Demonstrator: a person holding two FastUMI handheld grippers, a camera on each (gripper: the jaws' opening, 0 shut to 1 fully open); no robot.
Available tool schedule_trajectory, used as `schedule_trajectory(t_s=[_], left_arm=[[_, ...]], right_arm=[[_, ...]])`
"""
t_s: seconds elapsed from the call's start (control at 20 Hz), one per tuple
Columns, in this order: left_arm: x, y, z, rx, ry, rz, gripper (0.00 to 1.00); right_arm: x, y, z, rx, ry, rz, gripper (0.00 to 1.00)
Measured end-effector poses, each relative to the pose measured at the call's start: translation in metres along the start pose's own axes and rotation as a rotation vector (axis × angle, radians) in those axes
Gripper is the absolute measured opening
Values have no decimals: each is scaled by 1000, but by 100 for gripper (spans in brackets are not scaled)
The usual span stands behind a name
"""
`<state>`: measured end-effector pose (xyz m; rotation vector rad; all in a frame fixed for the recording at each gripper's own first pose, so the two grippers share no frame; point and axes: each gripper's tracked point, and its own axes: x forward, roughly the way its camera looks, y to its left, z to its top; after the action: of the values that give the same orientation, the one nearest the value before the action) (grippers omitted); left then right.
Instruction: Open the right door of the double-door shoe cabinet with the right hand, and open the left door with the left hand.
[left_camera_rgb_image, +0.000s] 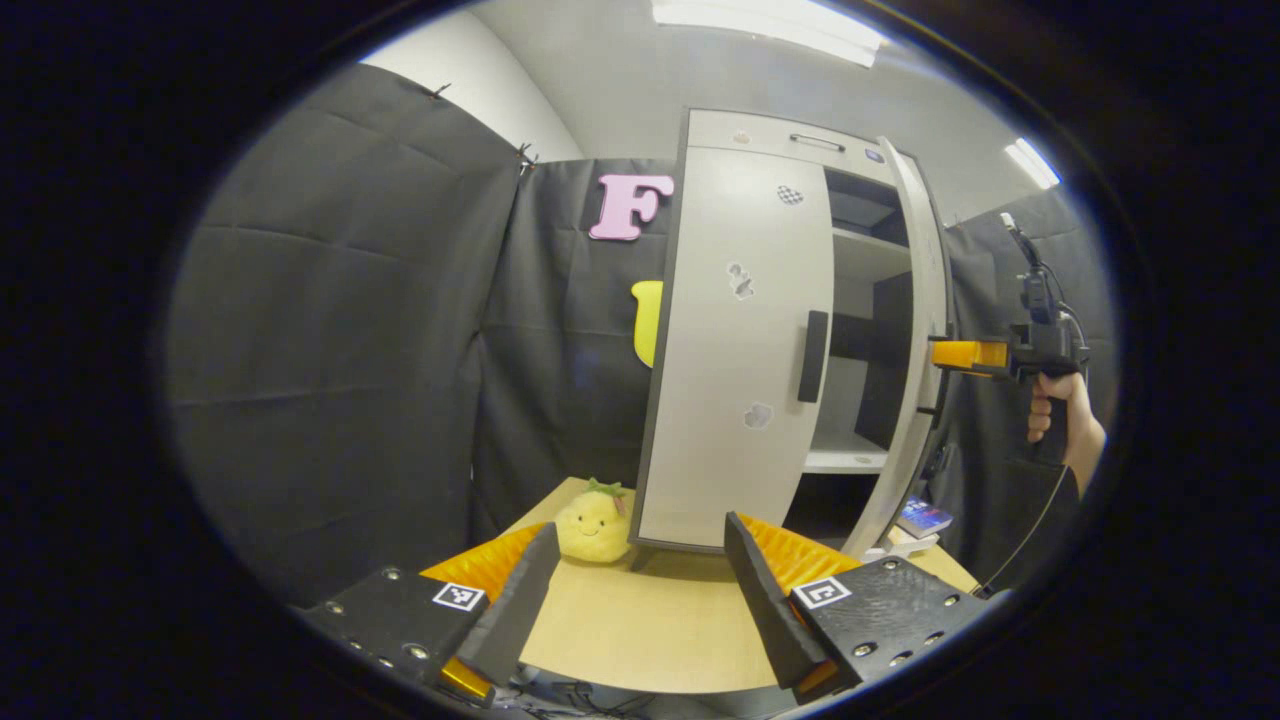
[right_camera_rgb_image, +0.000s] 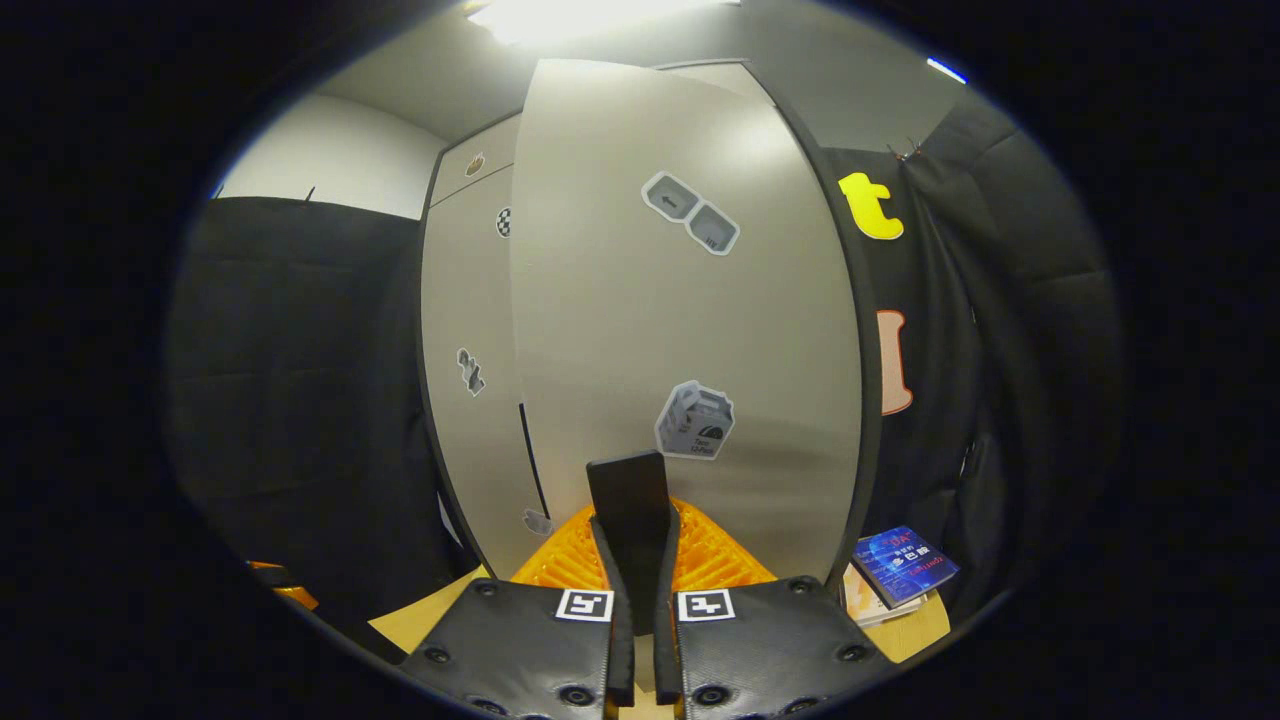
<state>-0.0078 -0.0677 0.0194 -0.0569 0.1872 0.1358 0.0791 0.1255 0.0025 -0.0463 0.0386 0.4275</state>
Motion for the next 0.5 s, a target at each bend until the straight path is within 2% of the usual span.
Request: schedule_trajectory(t_s=[0.45, 0.5], left_arm=[[13, -19, -13, -15, 27, -56, 95], [14, -22, -14, -17, 29, -65, 95]], right_arm=[[-35, -32, 1, 38, 7, -68, 9], [-39, -35, 1, 38, 9, -77, 5]])
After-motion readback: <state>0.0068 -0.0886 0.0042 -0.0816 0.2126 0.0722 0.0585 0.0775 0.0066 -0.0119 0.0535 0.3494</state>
